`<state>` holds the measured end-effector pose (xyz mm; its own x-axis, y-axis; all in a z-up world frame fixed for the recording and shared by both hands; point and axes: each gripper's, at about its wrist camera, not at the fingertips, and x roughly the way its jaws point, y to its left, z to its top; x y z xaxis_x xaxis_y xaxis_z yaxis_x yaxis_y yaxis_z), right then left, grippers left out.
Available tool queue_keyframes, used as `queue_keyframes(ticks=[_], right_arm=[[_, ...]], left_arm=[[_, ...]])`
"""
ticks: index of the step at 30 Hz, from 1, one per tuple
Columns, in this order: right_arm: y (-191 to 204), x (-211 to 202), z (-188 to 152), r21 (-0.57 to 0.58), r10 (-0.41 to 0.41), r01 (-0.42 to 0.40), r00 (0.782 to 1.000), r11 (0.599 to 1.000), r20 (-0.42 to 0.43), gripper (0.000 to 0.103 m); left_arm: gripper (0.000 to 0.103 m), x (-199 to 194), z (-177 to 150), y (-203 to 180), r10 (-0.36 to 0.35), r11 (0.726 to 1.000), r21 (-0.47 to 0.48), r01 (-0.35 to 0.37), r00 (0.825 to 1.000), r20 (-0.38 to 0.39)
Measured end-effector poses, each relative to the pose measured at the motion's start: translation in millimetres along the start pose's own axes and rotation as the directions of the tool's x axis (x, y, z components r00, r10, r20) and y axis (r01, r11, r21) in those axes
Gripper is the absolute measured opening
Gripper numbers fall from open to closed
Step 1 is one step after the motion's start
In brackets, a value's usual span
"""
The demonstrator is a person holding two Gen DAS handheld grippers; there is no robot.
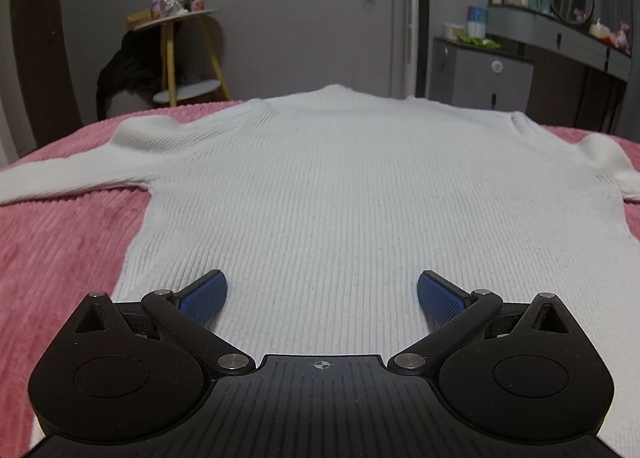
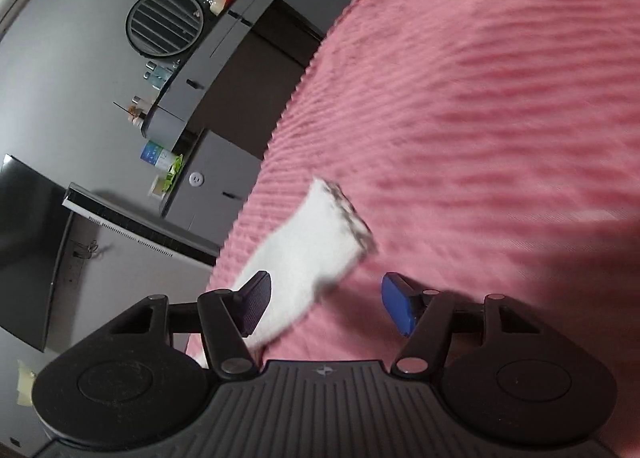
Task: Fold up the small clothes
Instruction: 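Reach the right tool to a sleeve cuff and close on it, then carry the held sleeve across the sweater body and open the right tool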
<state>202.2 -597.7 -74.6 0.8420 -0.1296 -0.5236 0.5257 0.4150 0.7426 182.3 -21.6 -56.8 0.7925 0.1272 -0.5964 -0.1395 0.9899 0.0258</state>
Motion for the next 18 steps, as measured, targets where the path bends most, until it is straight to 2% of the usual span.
queue_keyframes(ticks=[2, 4, 6, 7, 9, 12, 15, 18], right_arm=[[4.1, 13.1, 6.8, 0.016, -0.021, 0.021, 1.0, 1.0, 0.02, 0.061], [5.9, 23.2, 11.1, 0.036, -0.027, 0.026, 0.999, 0.999, 0.033, 0.048], [8.6, 35.4, 17.3, 0.037, -0.038, 0.038, 0.999, 0.999, -0.002, 0.012], [10.3, 38.0, 18.9, 0.033, -0.048, 0.048, 0.999, 0.998, -0.019, 0.005], [21.6, 31.4, 20.8, -0.036, -0.087, 0.087, 0.996, 0.996, -0.004, 0.006], [52.4, 11.4, 17.6, -0.211, -0.114, 0.13, 0.99, 0.969, 0.089, 0.006], [92.1, -12.3, 6.9, -0.364, -0.053, 0.097, 0.99, 0.926, 0.13, 0.006], [145.4, -38.6, -18.5, -0.54, 0.056, 0.02, 0.991, 0.842, 0.123, 0.006]], left_arm=[[0.103, 0.3, -0.9, 0.9, -0.008, 1.0, -0.01, 0.008, 1.0, 0.001], [0.103, 0.9, -0.8, 1.3, -0.01, 1.0, -0.012, 0.01, 1.0, 0.002], [0.103, -0.3, -1.3, 0.8, -0.011, 1.0, -0.011, 0.011, 1.0, 0.001], [0.103, -0.3, -2.0, 1.4, -0.012, 1.0, -0.011, 0.012, 1.0, 0.0], [0.103, -0.5, -1.3, 1.7, -0.015, 1.0, -0.012, 0.015, 1.0, -0.003], [0.103, -0.7, 0.9, 3.7, -0.023, 1.0, -0.014, 0.023, 1.0, -0.014], [0.103, -4.1, 4.3, 6.6, -0.032, 0.999, -0.022, 0.031, 0.999, -0.018], [0.103, -10.6, 9.6, 9.9, -0.034, 0.999, -0.028, 0.034, 0.999, -0.006]])
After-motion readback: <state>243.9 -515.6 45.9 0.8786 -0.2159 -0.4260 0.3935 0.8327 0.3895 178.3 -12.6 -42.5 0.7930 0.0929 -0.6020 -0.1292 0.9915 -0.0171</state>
